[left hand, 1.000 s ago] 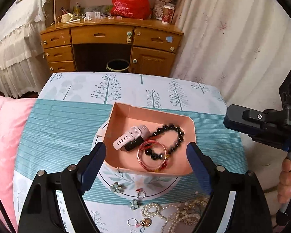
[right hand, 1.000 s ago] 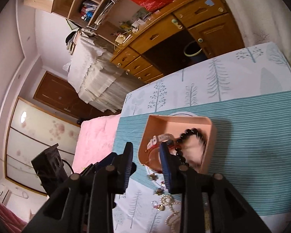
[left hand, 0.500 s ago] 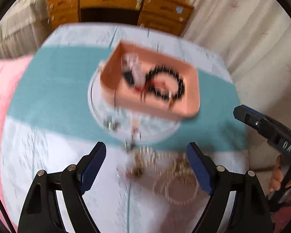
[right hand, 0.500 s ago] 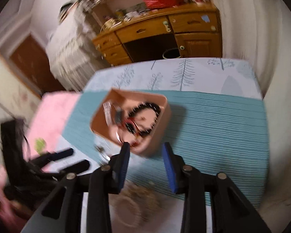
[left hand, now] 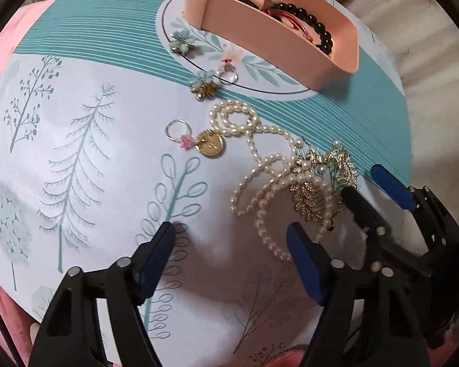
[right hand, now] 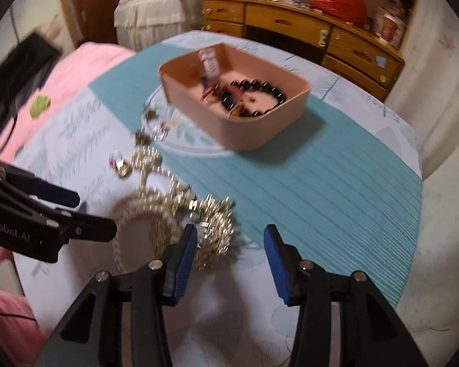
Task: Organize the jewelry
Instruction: 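Grasp the gold leaf hair comb with the right tool while the left grasps a pearl necklace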
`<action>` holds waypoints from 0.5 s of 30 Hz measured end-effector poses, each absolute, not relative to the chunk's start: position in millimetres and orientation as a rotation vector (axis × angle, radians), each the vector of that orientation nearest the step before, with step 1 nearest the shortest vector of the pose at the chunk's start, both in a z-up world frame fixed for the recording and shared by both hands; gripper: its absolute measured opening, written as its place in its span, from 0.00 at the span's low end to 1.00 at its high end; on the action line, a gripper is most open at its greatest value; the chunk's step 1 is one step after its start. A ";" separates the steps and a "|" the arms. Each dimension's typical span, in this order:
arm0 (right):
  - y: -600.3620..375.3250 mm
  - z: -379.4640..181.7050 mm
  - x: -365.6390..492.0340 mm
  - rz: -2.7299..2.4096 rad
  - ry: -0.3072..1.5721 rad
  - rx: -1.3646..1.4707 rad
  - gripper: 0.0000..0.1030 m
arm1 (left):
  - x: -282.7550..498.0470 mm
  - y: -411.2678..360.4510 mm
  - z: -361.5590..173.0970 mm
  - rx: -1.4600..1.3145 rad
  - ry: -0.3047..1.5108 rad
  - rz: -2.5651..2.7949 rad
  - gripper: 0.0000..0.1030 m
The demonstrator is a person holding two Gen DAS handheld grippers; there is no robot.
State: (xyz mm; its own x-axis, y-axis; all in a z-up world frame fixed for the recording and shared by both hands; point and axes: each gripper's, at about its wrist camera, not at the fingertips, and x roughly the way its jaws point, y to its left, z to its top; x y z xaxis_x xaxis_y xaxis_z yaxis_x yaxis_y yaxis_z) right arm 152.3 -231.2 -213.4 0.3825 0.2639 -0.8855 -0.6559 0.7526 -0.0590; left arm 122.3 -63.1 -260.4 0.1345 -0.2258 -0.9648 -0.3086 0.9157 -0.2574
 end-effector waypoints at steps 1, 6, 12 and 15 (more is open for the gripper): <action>-230.5 -216.4 150.1 0.614 1.017 -0.450 0.44 | 121.5 -66.6 -260.6 -0.430 1.446 0.072 0.69; -228.1 -228.3 145.9 0.622 1.018 -0.452 0.44 | 121.6 -90.0 -258.9 -0.370 1.445 0.047 0.62; -228.9 -228.6 144.2 0.646 0.993 -0.420 0.36 | 124.8 -112.8 -254.9 -0.298 1.443 0.075 0.37; -229.1 -228.0 143.3 0.643 0.981 -0.407 0.30 | 125.7 -123.9 -253.6 -0.306 1.441 0.046 0.14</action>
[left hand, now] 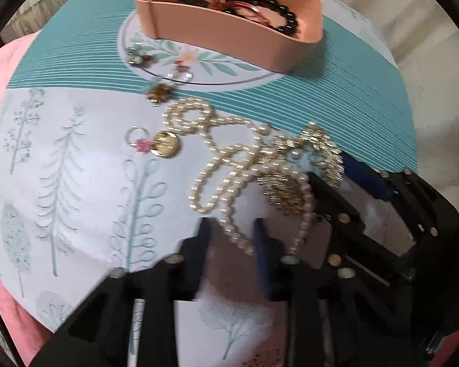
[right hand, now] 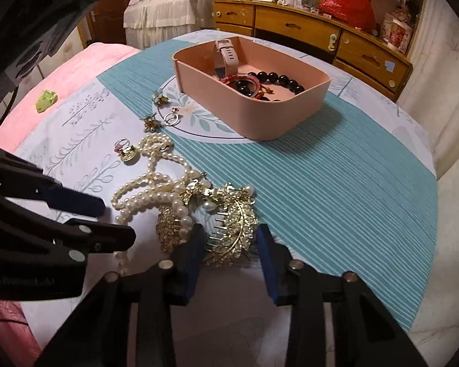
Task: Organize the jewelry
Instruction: 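Grasp the gold leaf hair comb with the right tool while the left grasps a pearl necklace, then carry the gold comb into the tray with the right tool while the left drops the pearl necklace in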
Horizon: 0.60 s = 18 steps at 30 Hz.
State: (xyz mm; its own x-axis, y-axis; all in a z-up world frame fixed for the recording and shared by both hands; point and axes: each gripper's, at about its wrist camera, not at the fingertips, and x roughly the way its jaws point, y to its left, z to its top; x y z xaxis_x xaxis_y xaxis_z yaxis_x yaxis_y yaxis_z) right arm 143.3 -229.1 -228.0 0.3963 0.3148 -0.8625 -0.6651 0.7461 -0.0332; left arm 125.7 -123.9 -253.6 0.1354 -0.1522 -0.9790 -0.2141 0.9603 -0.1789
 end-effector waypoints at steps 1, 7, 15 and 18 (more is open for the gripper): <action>-228.7 -228.1 143.0 0.642 0.979 -0.407 0.30 | 124.5 -126.5 -253.3 -0.314 1.441 0.038 0.11; -230.7 -228.2 143.1 0.637 0.984 -0.373 0.30 | 122.1 -125.9 -253.1 -0.359 1.439 0.031 0.07; -234.2 -225.4 144.1 0.631 0.991 -0.329 0.29 | 116.0 -100.9 -236.5 -0.333 1.406 -0.004 0.05; -236.2 -222.3 144.7 0.626 0.987 -0.304 0.29 | 122.3 -98.0 -222.6 -0.310 1.351 -0.046 0.05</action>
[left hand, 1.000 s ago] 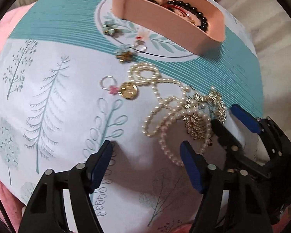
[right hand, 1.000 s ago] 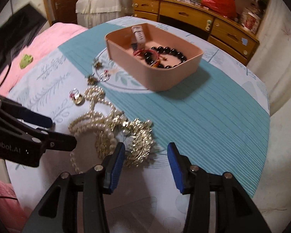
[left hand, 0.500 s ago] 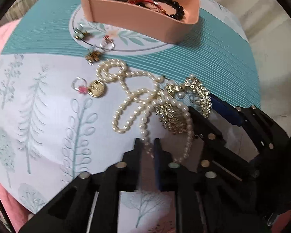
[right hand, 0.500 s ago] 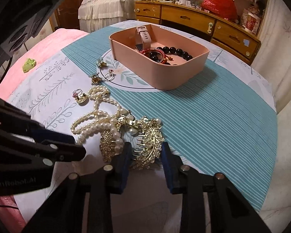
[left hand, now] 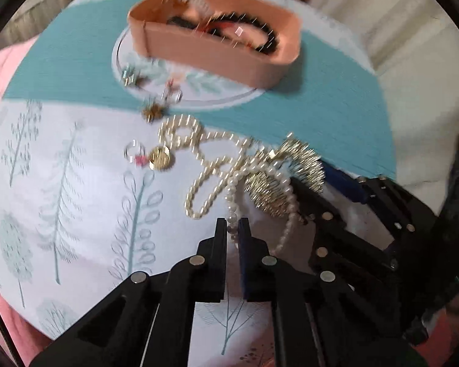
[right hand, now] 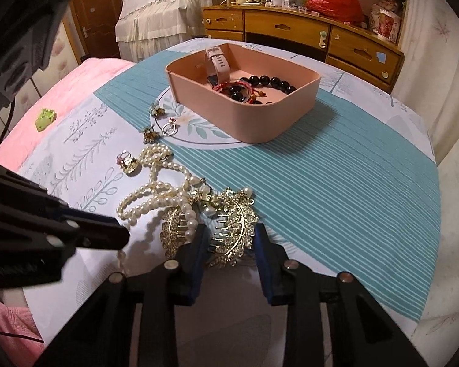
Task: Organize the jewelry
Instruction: 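Carry the gold comb into the tray with the right tool while the left drops the pearl necklace in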
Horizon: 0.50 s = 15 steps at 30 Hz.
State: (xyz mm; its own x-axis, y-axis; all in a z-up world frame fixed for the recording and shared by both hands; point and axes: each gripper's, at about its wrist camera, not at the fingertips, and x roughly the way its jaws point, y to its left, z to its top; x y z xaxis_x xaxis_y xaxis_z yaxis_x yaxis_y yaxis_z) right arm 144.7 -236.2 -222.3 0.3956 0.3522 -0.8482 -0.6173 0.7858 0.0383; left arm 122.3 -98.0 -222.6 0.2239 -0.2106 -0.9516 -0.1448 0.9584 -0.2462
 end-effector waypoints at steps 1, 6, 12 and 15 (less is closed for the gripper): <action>-236.5 -221.1 144.9 0.626 0.986 -0.294 0.29 | 120.2 -96.8 -214.5 -0.287 1.306 -0.069 0.05; -236.5 -213.4 144.7 0.619 0.966 -0.249 0.29 | 113.5 -83.5 -191.7 -0.306 1.219 -0.122 0.05; -232.6 -202.6 144.1 0.618 0.947 -0.225 0.19 | 110.7 -61.3 -166.4 -0.327 1.183 -0.112 0.05; -229.7 -195.4 146.1 0.624 0.942 -0.184 0.14 | 117.9 -53.6 -158.6 -0.316 1.150 -0.114 0.05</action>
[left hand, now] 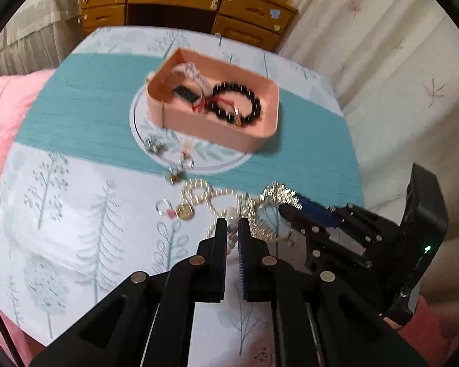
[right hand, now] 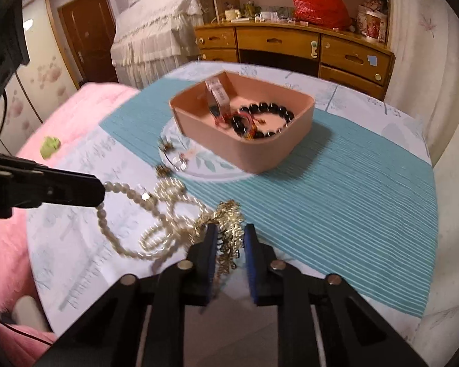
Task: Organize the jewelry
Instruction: 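Carry the gold comb into the tray with the right tool while the left drops the pearl necklace in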
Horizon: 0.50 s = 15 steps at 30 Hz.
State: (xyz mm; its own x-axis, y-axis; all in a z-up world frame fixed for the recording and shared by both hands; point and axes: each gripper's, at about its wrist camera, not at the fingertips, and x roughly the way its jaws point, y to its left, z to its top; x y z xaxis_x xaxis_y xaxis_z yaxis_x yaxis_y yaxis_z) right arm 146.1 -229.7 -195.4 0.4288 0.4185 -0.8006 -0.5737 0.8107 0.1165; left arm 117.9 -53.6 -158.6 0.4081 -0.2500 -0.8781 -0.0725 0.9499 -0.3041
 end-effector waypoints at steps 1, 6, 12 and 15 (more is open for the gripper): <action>-226.8 -193.8 146.1 0.625 0.937 -0.188 0.13 | 118.4 -51.2 -152.2 -0.316 1.136 -0.118 0.05; -218.0 -182.6 147.1 0.668 0.916 -0.148 0.06 | 129.1 -40.1 -130.2 -0.282 1.077 -0.113 0.05; -199.6 -170.9 150.7 0.704 0.894 -0.144 0.04 | 150.8 -28.7 -106.5 -0.236 0.998 -0.106 0.05; -191.3 -159.9 155.7 0.715 0.869 -0.134 0.04 | 165.1 -23.3 -96.2 -0.203 0.958 -0.107 0.05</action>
